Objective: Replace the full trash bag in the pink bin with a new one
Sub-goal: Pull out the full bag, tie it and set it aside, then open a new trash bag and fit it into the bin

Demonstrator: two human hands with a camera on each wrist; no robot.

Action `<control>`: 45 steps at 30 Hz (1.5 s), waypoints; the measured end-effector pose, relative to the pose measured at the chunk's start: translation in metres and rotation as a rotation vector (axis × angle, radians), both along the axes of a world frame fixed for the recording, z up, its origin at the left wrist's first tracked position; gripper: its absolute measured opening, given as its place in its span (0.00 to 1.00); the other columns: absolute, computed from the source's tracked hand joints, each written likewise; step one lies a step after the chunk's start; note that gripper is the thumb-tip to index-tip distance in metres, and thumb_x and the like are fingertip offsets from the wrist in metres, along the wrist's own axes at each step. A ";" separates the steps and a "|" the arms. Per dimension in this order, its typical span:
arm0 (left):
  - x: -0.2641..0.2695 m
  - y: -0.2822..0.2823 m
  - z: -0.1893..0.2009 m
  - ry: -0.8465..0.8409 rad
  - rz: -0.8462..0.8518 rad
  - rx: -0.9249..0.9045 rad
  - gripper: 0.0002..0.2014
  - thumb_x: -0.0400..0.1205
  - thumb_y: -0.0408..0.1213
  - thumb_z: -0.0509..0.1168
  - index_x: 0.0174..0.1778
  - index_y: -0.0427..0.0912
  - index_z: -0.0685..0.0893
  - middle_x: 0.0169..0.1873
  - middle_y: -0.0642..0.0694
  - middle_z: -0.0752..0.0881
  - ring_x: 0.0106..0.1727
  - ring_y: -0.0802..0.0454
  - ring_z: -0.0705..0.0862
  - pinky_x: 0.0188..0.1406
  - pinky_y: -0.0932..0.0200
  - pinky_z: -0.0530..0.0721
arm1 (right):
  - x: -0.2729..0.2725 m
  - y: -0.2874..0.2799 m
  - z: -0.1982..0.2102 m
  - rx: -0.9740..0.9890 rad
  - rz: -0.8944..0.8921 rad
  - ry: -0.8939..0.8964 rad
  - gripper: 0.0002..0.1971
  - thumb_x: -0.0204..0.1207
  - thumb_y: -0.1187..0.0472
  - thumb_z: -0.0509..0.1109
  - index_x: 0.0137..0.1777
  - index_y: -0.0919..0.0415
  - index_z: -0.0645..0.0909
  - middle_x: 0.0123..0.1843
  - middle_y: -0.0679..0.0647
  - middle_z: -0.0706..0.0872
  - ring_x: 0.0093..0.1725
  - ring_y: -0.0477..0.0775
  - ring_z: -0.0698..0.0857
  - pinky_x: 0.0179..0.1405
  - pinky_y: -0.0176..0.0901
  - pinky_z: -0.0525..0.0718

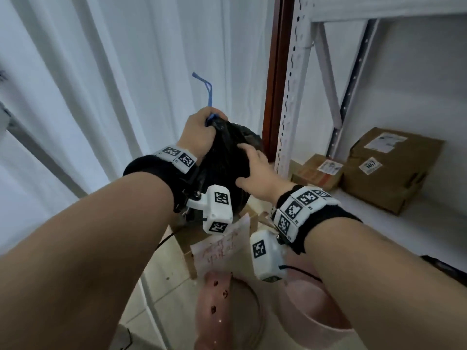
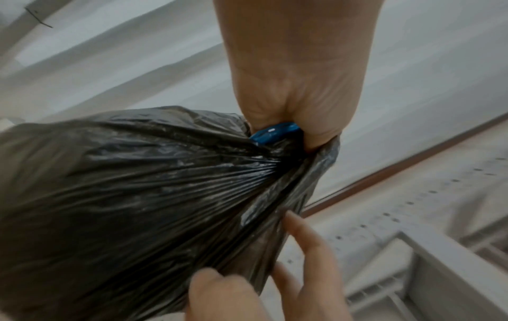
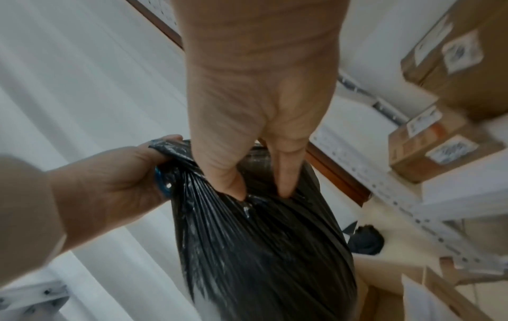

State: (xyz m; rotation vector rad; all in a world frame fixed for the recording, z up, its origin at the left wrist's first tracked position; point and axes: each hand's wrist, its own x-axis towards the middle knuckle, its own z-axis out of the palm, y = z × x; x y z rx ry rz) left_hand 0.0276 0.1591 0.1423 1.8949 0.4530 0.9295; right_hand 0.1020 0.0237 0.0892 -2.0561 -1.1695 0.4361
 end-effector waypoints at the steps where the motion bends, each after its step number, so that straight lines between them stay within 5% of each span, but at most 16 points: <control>1: 0.007 0.013 -0.011 -0.009 0.005 0.003 0.17 0.75 0.15 0.53 0.46 0.37 0.81 0.37 0.48 0.84 0.40 0.57 0.83 0.43 0.68 0.83 | 0.006 0.016 -0.013 0.006 0.027 0.012 0.40 0.71 0.63 0.68 0.79 0.42 0.52 0.82 0.60 0.52 0.80 0.67 0.59 0.74 0.48 0.66; 5: 0.022 0.053 -0.042 0.007 0.036 0.043 0.18 0.73 0.15 0.51 0.45 0.37 0.82 0.38 0.50 0.84 0.43 0.56 0.83 0.48 0.65 0.82 | 0.021 0.061 -0.052 -0.067 0.153 0.066 0.39 0.74 0.65 0.69 0.81 0.46 0.53 0.85 0.60 0.36 0.84 0.63 0.47 0.64 0.34 0.61; 7: 0.031 0.073 -0.063 0.038 0.041 0.024 0.19 0.73 0.15 0.51 0.45 0.38 0.82 0.38 0.49 0.84 0.44 0.54 0.83 0.51 0.61 0.84 | 0.033 0.079 -0.070 -0.130 0.186 0.070 0.37 0.77 0.65 0.66 0.83 0.49 0.54 0.85 0.58 0.33 0.85 0.61 0.47 0.69 0.32 0.60; 11: 0.040 0.095 -0.120 0.187 0.085 -0.043 0.18 0.75 0.15 0.52 0.46 0.38 0.83 0.44 0.41 0.85 0.50 0.47 0.84 0.59 0.53 0.84 | 0.051 0.088 -0.112 -0.208 0.148 0.024 0.31 0.79 0.68 0.60 0.82 0.51 0.59 0.86 0.60 0.39 0.85 0.58 0.44 0.80 0.38 0.51; 17: 0.034 0.112 -0.211 0.815 0.214 0.029 0.19 0.82 0.21 0.52 0.62 0.33 0.84 0.64 0.34 0.83 0.66 0.37 0.80 0.65 0.56 0.76 | 0.063 0.080 -0.176 -0.366 0.139 0.003 0.31 0.79 0.69 0.57 0.81 0.50 0.60 0.85 0.59 0.47 0.84 0.61 0.53 0.81 0.47 0.60; 20: 0.033 0.117 -0.230 0.775 0.247 0.010 0.18 0.81 0.20 0.51 0.58 0.29 0.85 0.60 0.30 0.84 0.65 0.35 0.81 0.62 0.52 0.77 | 0.063 0.082 -0.191 -0.394 0.142 -0.001 0.31 0.78 0.68 0.58 0.80 0.50 0.61 0.83 0.59 0.54 0.82 0.60 0.59 0.80 0.53 0.64; 22: 0.035 0.120 -0.233 0.653 0.286 0.008 0.15 0.80 0.20 0.52 0.53 0.27 0.84 0.55 0.26 0.83 0.65 0.34 0.80 0.60 0.53 0.76 | 0.063 0.086 -0.194 -0.383 0.135 -0.019 0.30 0.78 0.68 0.57 0.80 0.51 0.62 0.82 0.58 0.58 0.81 0.59 0.60 0.80 0.52 0.65; 25: 0.040 0.122 -0.242 0.683 0.254 0.052 0.16 0.82 0.24 0.52 0.61 0.22 0.77 0.63 0.23 0.79 0.67 0.30 0.77 0.60 0.51 0.74 | 0.059 0.094 -0.194 -0.351 0.127 -0.059 0.29 0.78 0.67 0.58 0.80 0.53 0.63 0.79 0.56 0.65 0.78 0.57 0.66 0.78 0.49 0.67; 28: 0.041 0.113 -0.254 0.937 0.120 0.108 0.19 0.82 0.30 0.56 0.71 0.33 0.72 0.69 0.31 0.76 0.68 0.34 0.76 0.67 0.47 0.75 | 0.052 0.099 -0.194 -0.376 0.147 -0.084 0.29 0.78 0.65 0.58 0.80 0.52 0.62 0.80 0.56 0.64 0.79 0.58 0.66 0.78 0.50 0.67; 33: 0.031 0.092 -0.234 0.927 0.120 0.149 0.29 0.81 0.35 0.60 0.80 0.41 0.63 0.76 0.35 0.68 0.76 0.37 0.69 0.74 0.46 0.71 | 0.041 0.084 -0.176 -0.386 0.137 -0.129 0.30 0.77 0.65 0.59 0.80 0.55 0.61 0.80 0.58 0.65 0.78 0.60 0.66 0.78 0.52 0.68; 39: 0.008 0.026 -0.171 0.839 0.143 0.127 0.28 0.83 0.42 0.59 0.80 0.42 0.62 0.75 0.34 0.67 0.74 0.36 0.71 0.74 0.48 0.70 | 0.017 0.016 -0.120 -0.334 0.067 -0.140 0.30 0.78 0.65 0.60 0.80 0.56 0.62 0.78 0.59 0.68 0.76 0.60 0.71 0.73 0.48 0.72; 43: -0.013 -0.032 -0.148 0.764 0.090 0.125 0.27 0.82 0.44 0.60 0.77 0.42 0.65 0.72 0.36 0.72 0.72 0.38 0.74 0.73 0.46 0.72 | -0.001 -0.056 -0.089 -0.277 -0.015 -0.143 0.28 0.79 0.65 0.62 0.79 0.56 0.63 0.77 0.59 0.72 0.59 0.54 0.81 0.52 0.39 0.77; 45: -0.022 -0.062 -0.149 0.757 0.053 0.127 0.27 0.82 0.43 0.62 0.76 0.42 0.67 0.71 0.37 0.73 0.70 0.39 0.76 0.71 0.47 0.74 | -0.008 -0.091 -0.086 -0.289 -0.052 -0.130 0.28 0.79 0.63 0.63 0.79 0.58 0.64 0.76 0.60 0.72 0.66 0.58 0.79 0.57 0.43 0.76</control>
